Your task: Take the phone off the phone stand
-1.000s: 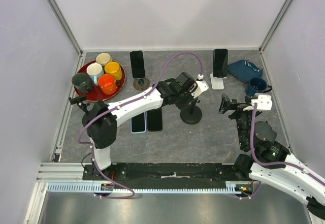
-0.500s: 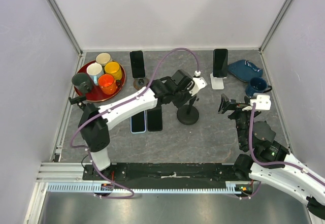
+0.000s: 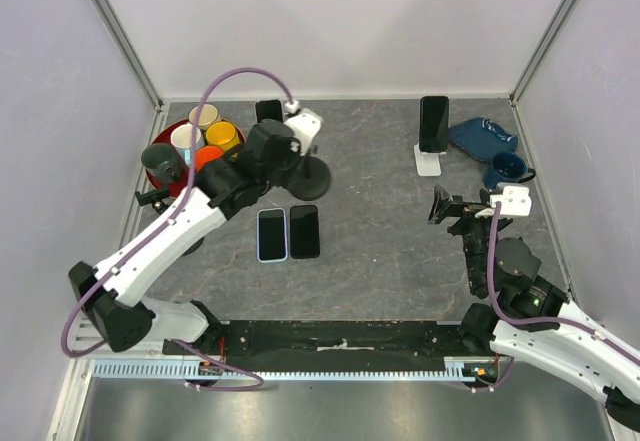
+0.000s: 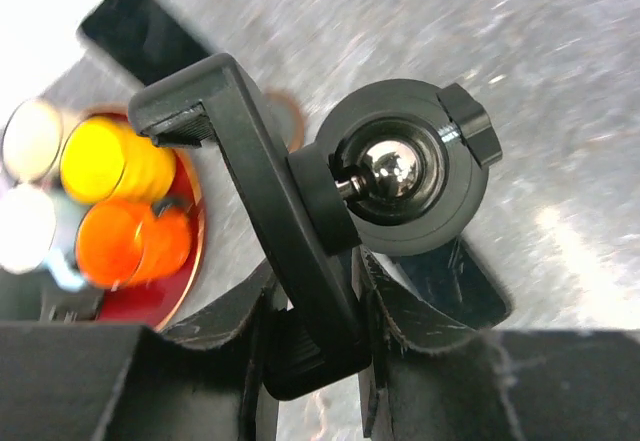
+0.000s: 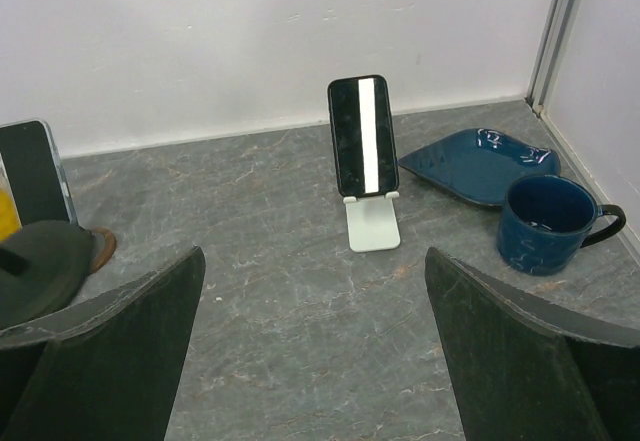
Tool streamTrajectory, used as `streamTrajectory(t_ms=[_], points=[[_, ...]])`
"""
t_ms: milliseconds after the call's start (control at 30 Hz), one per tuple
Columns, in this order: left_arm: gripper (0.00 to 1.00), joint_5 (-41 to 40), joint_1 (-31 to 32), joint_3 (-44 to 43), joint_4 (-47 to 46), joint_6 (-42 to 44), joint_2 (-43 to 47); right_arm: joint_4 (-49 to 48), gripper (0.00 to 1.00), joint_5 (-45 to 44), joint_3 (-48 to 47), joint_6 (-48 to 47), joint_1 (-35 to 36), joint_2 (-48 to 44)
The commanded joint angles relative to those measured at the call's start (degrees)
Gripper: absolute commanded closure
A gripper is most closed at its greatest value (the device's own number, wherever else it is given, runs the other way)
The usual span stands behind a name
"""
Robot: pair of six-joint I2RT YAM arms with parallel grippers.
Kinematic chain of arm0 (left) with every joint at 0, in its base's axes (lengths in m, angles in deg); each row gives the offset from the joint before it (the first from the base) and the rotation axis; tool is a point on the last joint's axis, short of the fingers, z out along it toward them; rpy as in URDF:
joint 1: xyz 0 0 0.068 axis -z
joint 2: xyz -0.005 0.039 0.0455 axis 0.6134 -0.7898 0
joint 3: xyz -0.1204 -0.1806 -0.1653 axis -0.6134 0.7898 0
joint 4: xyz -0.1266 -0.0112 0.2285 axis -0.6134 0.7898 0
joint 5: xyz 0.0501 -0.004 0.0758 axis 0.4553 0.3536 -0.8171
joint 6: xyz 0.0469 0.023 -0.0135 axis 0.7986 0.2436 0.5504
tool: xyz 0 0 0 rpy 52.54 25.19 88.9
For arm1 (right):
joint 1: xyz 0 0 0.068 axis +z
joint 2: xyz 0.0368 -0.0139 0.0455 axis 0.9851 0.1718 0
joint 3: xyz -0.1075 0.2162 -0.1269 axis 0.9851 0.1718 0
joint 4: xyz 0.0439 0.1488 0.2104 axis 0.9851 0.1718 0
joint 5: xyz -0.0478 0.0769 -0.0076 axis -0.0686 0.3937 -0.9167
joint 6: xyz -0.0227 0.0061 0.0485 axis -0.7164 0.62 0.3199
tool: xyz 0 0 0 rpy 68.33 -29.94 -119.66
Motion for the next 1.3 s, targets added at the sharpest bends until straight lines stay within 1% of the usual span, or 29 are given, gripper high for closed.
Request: streamTrajectory(t_ms=[0, 133, 167, 300, 367, 467, 600, 767, 1000, 1267], points=[[0.98, -9.9, -5.7, 5.0, 1.0, -5.3, 8.4, -0.6, 0.02, 0.5, -0.1, 0.0, 0.1, 1.0], [0.98, -13.5, -12.6, 10.7, 1.1, -6.7, 12.9, -0.5, 0.02, 1.0, -0.2, 0.0, 0.1, 1.5], [0.98, -13.6, -15.8, 12.7, 1.1, -8.3, 13.5, -0.6, 0.02, 1.2, -0.2, 0.0, 0.1, 1.6], [0.98, -11.1, -23.4, 17.2, -0.5, -9.9, 15.1, -0.6, 0.02, 1.5, -0.2, 0.1, 0.1, 2.0], [0.98, -8.6, -26.9, 18.9, -1.0, -10.8, 14.8, -0.6, 0.02, 1.6, -0.3, -0.1, 0.1, 2.0], [0.98, -7.6, -30.1, 21.3, -2.8, -11.1, 14.3, -0.6, 0.02, 1.6, -0.2, 0.0, 0.1, 1.8], [0.98, -2.7, -32.1, 25.5, -8.2, -11.3, 14.8, -0.6, 0.02, 1.6, -0.1, 0.0, 0.1, 1.9], [0.98, -1.2, -34.0, 29.3, -13.5, -11.6, 15.5, -0.5, 0.02, 1.7, 0.1, 0.0, 0.1, 2.1], [0.98, -2.3, -35.3, 30.9, -15.3, -10.3, 15.4, -0.6, 0.02, 1.5, 0.2, 0.0, 0.1, 2.3], [0.98, -1.8, -35.7, 31.2, -14.8, -10.1, 14.2, -0.6, 0.02, 1.6, 0.2, 0.0, 0.1, 2.8]])
